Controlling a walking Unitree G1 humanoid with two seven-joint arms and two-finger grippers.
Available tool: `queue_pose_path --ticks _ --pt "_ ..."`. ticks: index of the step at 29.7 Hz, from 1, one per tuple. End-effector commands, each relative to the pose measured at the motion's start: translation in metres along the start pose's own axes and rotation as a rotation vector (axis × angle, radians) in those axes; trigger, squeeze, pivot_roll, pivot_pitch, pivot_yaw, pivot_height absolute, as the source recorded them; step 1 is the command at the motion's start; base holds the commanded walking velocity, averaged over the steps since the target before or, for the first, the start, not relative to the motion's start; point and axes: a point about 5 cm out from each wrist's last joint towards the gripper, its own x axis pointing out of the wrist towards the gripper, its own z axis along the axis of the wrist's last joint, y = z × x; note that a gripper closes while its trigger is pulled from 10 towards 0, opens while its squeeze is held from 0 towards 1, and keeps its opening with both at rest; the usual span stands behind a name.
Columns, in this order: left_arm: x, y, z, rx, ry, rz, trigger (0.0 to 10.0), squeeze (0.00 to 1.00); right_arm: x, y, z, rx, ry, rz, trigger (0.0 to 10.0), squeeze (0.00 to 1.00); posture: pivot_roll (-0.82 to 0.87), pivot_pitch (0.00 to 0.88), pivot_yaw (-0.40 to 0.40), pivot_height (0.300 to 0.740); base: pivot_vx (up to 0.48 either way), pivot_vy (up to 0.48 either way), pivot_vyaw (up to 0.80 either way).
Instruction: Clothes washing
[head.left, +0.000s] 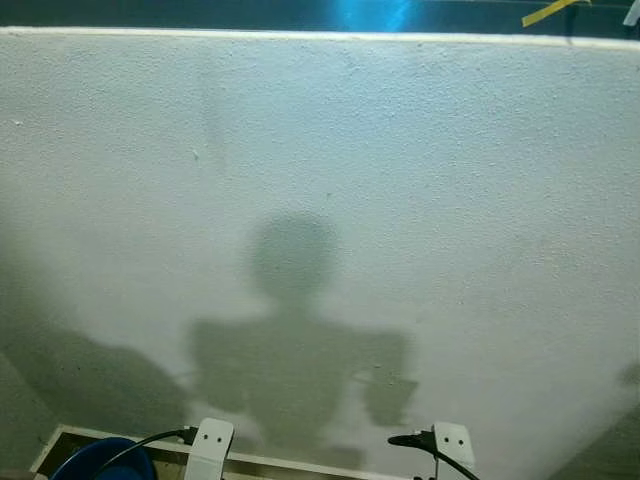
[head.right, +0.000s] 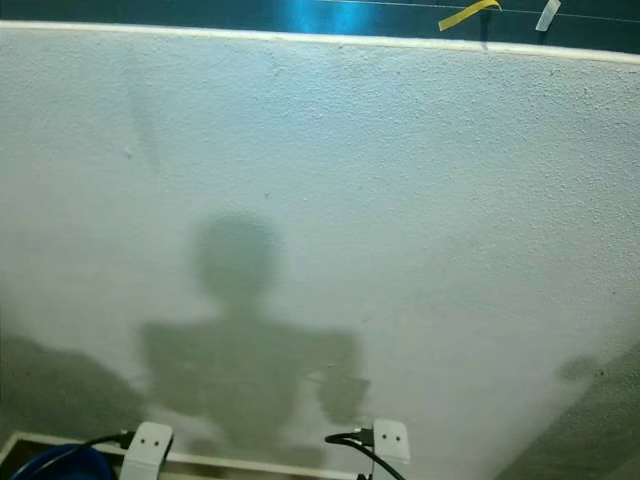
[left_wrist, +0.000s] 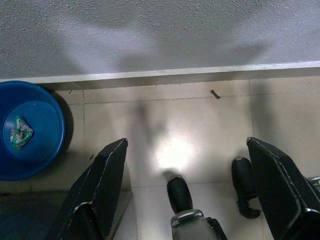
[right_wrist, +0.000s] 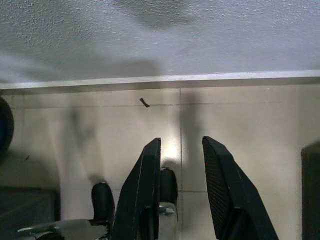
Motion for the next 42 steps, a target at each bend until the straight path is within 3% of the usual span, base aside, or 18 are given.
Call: queue_pose_path --ticks 1,8,23,29,35,42 --pt "-0.002 0.001 -0.008 -0.014 0.026 0.012 10.0 0.0 -0.001 -0.002 -0.004 -0.011 0.01 -0.002 10.0 0.0 -0.04 0.0 0.058 0.74 0.0 0.0 0.0" --pt "-0.002 -0.001 -0.008 0.023 0.018 0.014 10.0 0.0 0.0 0.002 0.0 -0.041 0.008 0.019 10.0 0.0 -0.04 0.0 0.051 0.74 0.0 0.0 0.0" --pt "-0.001 -0.005 -0.006 -0.012 0.017 -0.023 10.0 0.0 0.0 0.004 -0.002 -0.055 0.025 0.036 10.0 0.0 -0.03 0.0 0.059 0.74 0.0 0.0 0.0" --pt "-0.001 -0.001 0.002 0.018 -0.042 0.017 10.0 0.0 0.0 0.005 -0.001 -0.069 0.023 0.034 10.0 0.0 -0.05 0.0 0.063 0.74 0.0 0.0 0.0" --pt "0.0 -0.012 -0.003 0.037 -0.002 -0.017 10.0 0.0 0.001 0.005 0.006 -0.105 -0.017 0.038 10.0 0.0 -0.06 0.0 0.047 0.74 0.0 0.0 0.0" --pt "0.003 -0.011 0.01 -0.005 -0.026 -0.01 10.0 0.0 0.002 0.007 0.015 -0.116 -0.043 0.056 10.0 0.0 -0.07 0.0 0.056 0.74 0.0 0.0 0.0"
